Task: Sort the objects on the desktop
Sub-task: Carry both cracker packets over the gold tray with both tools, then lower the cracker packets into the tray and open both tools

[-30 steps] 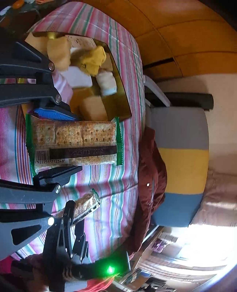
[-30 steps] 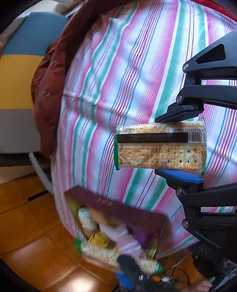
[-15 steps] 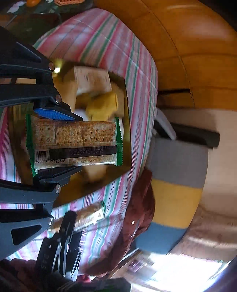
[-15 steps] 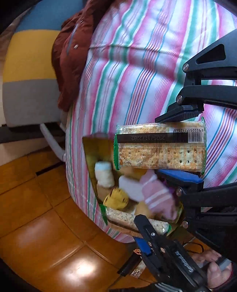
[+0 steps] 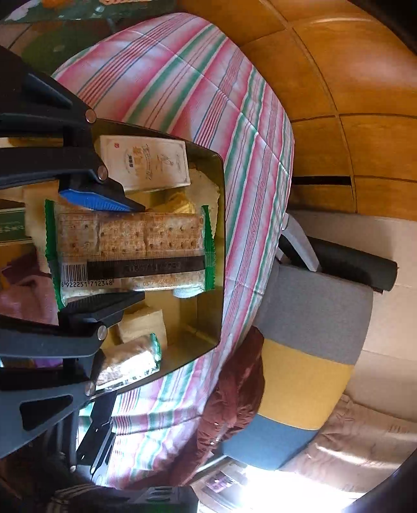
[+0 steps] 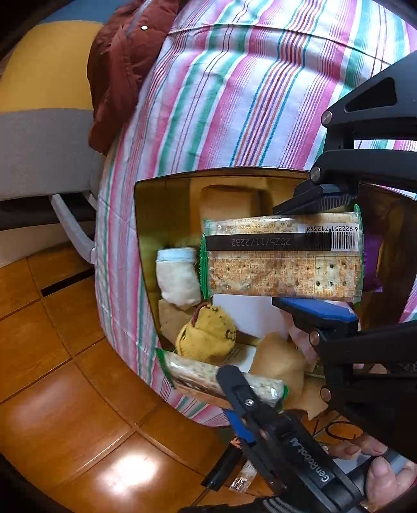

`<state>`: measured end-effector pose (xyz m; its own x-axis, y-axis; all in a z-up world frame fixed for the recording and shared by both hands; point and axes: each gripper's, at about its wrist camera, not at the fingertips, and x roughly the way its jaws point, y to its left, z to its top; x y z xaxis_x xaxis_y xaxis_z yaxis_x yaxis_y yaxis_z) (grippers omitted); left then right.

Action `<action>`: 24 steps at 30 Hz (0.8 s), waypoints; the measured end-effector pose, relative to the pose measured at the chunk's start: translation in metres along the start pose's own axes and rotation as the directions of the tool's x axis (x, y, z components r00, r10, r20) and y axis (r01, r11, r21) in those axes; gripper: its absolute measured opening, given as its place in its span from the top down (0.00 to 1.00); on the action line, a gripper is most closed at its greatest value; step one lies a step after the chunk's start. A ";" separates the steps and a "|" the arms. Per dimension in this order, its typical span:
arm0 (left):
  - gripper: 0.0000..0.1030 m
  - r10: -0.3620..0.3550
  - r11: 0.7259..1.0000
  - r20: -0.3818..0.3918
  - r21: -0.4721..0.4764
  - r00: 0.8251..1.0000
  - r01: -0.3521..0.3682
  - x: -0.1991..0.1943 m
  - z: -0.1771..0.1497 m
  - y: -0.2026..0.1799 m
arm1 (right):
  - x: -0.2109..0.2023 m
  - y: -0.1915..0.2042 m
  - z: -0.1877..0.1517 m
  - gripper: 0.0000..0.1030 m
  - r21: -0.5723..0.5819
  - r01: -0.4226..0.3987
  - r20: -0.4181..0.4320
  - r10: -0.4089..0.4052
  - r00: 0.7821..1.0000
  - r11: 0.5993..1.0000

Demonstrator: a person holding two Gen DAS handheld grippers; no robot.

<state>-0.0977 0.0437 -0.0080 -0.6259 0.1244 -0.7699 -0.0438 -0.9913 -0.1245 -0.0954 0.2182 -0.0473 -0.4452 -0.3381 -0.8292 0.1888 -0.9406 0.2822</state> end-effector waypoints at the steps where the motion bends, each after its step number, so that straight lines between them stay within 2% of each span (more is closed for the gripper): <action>1: 0.56 0.001 1.000 -0.003 0.004 1.000 -0.001 0.003 0.000 -0.002 | 0.002 0.000 -0.001 0.51 -0.006 0.011 -0.003 -0.011 1.000 1.000; 5: 0.52 0.016 1.000 0.012 0.018 1.000 -0.016 0.004 -0.002 -0.008 | 0.002 0.002 -0.003 0.51 -0.030 0.041 0.007 -0.041 0.999 0.999; 8: 0.46 0.034 0.999 0.039 0.031 0.999 -0.036 -0.002 -0.002 -0.011 | -0.001 0.003 -0.005 0.51 -0.038 0.065 0.020 -0.064 0.998 0.997; 10: 0.39 0.045 0.998 0.054 0.040 0.997 -0.048 -0.007 -0.002 -0.013 | -0.004 0.003 -0.007 0.50 -0.032 0.073 0.035 -0.071 0.997 0.997; 13: 0.33 0.056 0.997 0.076 0.040 0.996 -0.059 -0.016 -0.002 -0.013 | -0.009 0.006 -0.011 0.46 -0.031 0.092 0.058 -0.091 0.994 0.995; 18: 0.33 0.098 0.994 0.114 0.047 0.989 -0.104 -0.036 -0.003 -0.013 | -0.024 0.012 -0.021 0.40 -0.022 0.128 0.112 -0.125 0.986 0.991; 24: 0.32 0.118 0.991 0.137 0.053 0.984 -0.126 -0.058 -0.011 -0.012 | -0.034 0.019 -0.035 0.35 -0.009 0.132 0.144 -0.129 0.981 0.991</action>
<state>-0.0529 0.0493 0.0313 -0.7273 -0.0005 -0.6863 -0.0059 -1.0000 0.0070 -0.0465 0.2128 -0.0304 -0.5875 -0.2148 -0.7802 0.1368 -0.9766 0.1659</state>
